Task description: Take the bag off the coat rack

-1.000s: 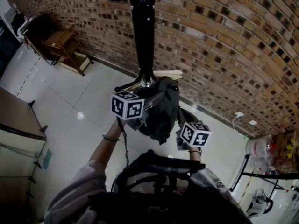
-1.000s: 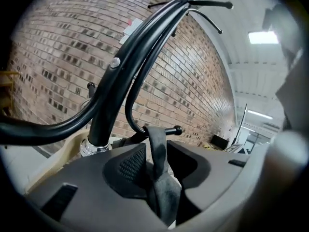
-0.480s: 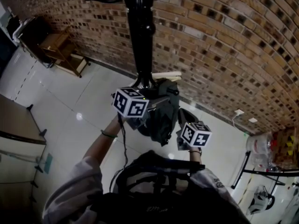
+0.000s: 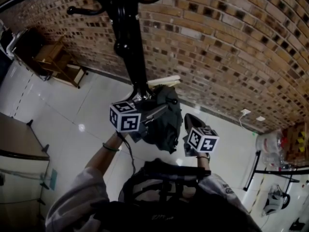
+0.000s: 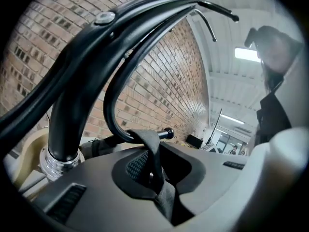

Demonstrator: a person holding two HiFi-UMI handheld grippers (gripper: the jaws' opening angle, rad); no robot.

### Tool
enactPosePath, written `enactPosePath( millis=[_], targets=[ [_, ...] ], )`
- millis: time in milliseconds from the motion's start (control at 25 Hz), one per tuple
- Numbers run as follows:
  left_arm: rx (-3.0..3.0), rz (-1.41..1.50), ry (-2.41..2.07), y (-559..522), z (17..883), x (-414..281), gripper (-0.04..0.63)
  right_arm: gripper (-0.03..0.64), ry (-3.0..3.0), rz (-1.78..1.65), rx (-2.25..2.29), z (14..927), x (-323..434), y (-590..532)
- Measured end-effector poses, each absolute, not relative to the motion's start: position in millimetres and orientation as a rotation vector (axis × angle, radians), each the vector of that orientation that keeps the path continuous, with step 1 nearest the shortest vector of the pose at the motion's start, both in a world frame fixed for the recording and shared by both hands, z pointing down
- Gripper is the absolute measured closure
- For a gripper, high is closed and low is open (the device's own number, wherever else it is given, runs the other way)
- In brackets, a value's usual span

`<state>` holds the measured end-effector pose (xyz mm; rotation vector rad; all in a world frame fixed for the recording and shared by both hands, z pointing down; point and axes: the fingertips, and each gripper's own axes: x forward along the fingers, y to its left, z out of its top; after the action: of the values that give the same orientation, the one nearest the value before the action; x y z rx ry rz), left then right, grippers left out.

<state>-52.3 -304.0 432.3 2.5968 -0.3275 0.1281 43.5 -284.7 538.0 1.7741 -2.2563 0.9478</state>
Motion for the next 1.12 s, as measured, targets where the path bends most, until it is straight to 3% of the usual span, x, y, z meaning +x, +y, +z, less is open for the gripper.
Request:
enactPosePath(
  millis=[320, 1120],
  targets=[
    [2.496, 0.042, -0.303, -295, 417, -39, 0.554, 0.609, -2.252, 0.923, 1.828, 525, 58, -295],
    [2.526, 0.141, -0.17, -238, 383, 22, 0.555, 0.609, -2.217, 0.979, 1.878, 535, 91, -278]
  ],
)
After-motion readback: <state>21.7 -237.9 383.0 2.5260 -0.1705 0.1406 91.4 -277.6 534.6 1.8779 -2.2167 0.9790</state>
